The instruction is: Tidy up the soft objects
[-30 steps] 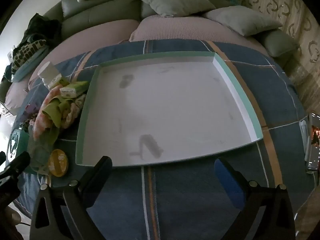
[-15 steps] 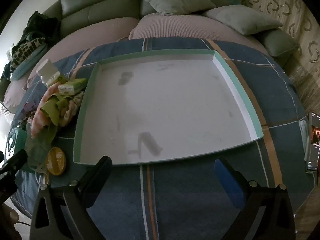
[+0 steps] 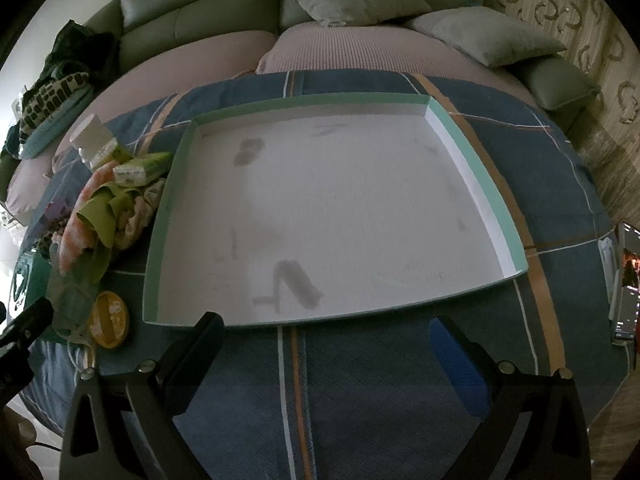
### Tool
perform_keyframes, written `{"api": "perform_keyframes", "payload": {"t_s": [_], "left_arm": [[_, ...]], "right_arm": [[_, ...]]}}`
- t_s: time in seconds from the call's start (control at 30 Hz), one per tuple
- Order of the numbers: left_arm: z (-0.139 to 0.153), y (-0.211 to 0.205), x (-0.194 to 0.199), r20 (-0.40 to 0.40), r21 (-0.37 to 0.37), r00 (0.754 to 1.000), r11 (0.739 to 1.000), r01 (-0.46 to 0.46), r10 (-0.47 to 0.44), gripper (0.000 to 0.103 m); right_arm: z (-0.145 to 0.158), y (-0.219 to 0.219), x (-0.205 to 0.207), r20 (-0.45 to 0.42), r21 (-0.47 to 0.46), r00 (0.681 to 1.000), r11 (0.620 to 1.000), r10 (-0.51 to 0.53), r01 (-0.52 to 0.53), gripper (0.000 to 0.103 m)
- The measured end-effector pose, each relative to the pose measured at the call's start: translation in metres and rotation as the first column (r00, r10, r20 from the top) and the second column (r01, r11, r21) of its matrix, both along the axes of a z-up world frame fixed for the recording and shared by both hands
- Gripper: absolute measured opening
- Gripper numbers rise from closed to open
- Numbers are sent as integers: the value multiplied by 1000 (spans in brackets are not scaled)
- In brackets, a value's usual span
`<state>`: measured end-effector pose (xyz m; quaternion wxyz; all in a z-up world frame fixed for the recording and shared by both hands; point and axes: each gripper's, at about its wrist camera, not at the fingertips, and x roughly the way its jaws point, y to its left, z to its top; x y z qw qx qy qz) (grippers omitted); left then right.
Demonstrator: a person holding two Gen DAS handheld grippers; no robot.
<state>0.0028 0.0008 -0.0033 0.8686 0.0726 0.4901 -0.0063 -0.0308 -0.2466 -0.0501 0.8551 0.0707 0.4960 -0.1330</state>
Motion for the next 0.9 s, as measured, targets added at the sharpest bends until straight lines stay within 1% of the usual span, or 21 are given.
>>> {"api": "perform_keyframes", "payload": {"t_s": [0.9], "left_arm": [[0,-1,-1,-3,3,1000,1000,-1,1,103]], "right_arm": [[-5,1,1,-11,-2,1000,1000,2,-2,103]]}}
